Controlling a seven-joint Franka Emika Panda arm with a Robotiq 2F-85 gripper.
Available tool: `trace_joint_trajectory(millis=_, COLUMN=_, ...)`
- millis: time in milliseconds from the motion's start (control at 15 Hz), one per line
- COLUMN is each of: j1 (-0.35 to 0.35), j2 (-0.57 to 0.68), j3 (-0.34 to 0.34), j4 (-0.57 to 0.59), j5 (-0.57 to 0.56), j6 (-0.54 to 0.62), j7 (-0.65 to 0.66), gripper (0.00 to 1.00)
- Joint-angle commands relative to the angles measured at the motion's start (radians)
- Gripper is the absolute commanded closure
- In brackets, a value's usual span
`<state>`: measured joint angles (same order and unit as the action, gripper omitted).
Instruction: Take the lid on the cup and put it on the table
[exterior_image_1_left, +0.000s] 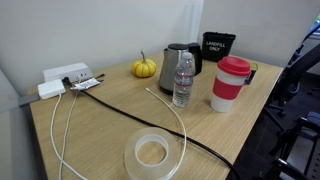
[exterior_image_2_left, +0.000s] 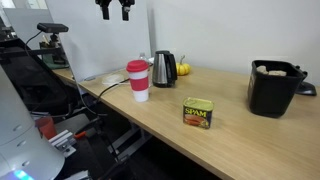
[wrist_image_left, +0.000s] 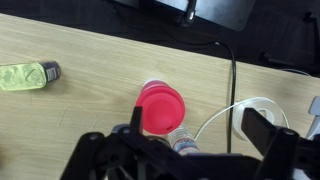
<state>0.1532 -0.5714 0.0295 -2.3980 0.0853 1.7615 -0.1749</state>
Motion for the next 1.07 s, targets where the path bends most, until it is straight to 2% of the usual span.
trace_joint_trajectory(millis=0, j1=-0.003, j2=-0.002, j3=0.001, j4=-0.004, j5=0.021, j6=0.014, j7=-0.006, gripper=0.0)
trace_joint_trajectory(millis=267, j1=-0.008, j2=-0.005, j3=0.007, j4=-0.01, j5=0.009, j6=0.048, j7=-0.002, gripper=0.0)
trace_joint_trajectory(millis=333, j1=-0.018, j2=0.01, j3=-0.029, j4=0.049, j5=-0.006, j6=0.027, j7=-0.056, gripper=0.0)
trace_joint_trajectory(millis=400, j1=-0.002, j2=-0.004, j3=-0.02, j4=0.054, j5=0.014, j6=0.008, j7=-0.05, gripper=0.0)
trace_joint_trajectory(millis=533, j1=-0.008, j2=0.015, j3=-0.045, j4=0.076, j5=0.019, j6=0.02, j7=-0.09, gripper=0.0)
trace_joint_trajectory(millis=800, j1=-0.018, j2=0.049, j3=-0.1, j4=0.07, j5=0.014, j6=0.031, j7=-0.183, gripper=0.0)
trace_joint_trajectory(millis=867, j1=-0.024, j2=0.03, j3=-0.082, j4=0.067, j5=0.009, j6=0.028, j7=-0.141, gripper=0.0)
trace_joint_trajectory(millis=1000, j1=-0.026, j2=0.048, j3=-0.094, j4=0.067, j5=0.01, j6=0.029, j7=-0.166, gripper=0.0)
